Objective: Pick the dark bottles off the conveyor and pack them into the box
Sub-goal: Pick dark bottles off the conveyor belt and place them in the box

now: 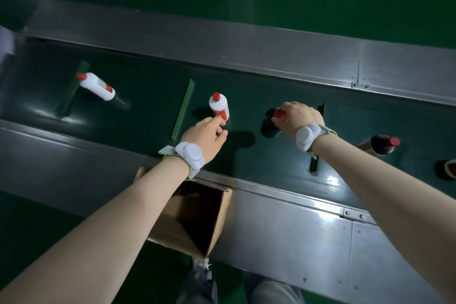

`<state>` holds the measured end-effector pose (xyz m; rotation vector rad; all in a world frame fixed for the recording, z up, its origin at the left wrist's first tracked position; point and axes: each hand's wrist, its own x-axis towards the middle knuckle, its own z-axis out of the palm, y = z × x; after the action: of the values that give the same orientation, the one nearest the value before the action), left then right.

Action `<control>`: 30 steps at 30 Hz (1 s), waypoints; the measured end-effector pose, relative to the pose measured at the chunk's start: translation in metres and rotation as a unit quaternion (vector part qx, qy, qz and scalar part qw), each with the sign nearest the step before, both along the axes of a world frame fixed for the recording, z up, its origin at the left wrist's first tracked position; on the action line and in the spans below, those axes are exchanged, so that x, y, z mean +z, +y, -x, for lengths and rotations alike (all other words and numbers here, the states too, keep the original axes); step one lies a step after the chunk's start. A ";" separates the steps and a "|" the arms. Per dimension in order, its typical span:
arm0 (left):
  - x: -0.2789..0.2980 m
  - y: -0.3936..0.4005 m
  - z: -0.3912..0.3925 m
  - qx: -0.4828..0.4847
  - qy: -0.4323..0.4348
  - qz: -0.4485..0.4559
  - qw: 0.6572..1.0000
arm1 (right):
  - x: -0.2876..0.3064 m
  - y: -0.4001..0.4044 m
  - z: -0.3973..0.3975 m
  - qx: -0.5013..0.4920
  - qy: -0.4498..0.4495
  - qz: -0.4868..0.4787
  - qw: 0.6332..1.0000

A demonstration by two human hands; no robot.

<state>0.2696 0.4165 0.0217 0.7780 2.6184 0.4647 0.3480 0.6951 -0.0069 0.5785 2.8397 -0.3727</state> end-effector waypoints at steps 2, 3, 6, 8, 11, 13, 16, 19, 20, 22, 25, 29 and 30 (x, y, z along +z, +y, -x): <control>0.015 -0.017 -0.009 -0.011 0.014 -0.015 1.000 | 0.029 -0.017 -0.013 -0.001 0.044 0.003 0.999; 0.024 -0.027 -0.012 -0.019 0.016 -0.014 1.000 | 0.046 -0.028 -0.019 -0.002 0.065 0.004 0.998; 0.049 -0.057 -0.017 -0.032 0.014 0.005 0.999 | 0.097 -0.064 -0.029 0.014 0.124 -0.006 0.992; 0.064 -0.082 -0.021 -0.044 0.011 0.022 0.999 | 0.127 -0.095 -0.033 0.034 0.148 -0.013 0.988; 0.082 -0.123 -0.024 -0.063 0.021 0.030 0.997 | 0.171 -0.142 -0.038 0.048 0.164 -0.030 0.985; 0.089 -0.148 -0.023 -0.074 0.025 0.030 0.996 | 0.195 -0.175 -0.043 0.056 0.161 -0.042 0.984; 0.100 -0.171 -0.019 -0.085 0.021 0.044 0.995 | 0.219 -0.213 -0.049 0.072 0.148 -0.045 0.985; 0.107 -0.198 -0.020 -0.093 0.037 0.045 0.994 | 0.235 -0.255 -0.053 0.098 0.124 -0.034 0.987; 0.108 -0.207 -0.023 -0.093 0.039 0.047 0.994 | 0.238 -0.267 -0.054 0.107 0.112 -0.027 0.987; 0.104 -0.222 -0.031 -0.095 0.039 0.049 0.994 | 0.239 -0.288 -0.055 0.120 0.087 -0.021 0.989; 0.094 -0.249 -0.043 -0.104 0.030 0.053 0.993 | 0.232 -0.321 -0.057 0.138 0.060 -0.032 0.988; 0.078 -0.269 -0.049 -0.111 0.015 0.054 0.992 | 0.213 -0.350 -0.056 0.156 0.024 -0.038 0.987; 0.075 -0.271 -0.049 -0.112 0.010 0.056 0.992 | 0.206 -0.354 -0.055 0.158 0.013 -0.040 0.987</control>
<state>0.3185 0.1459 0.0968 1.0291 2.5095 0.2462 0.4034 0.3416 0.1995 0.1294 2.9156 -0.2118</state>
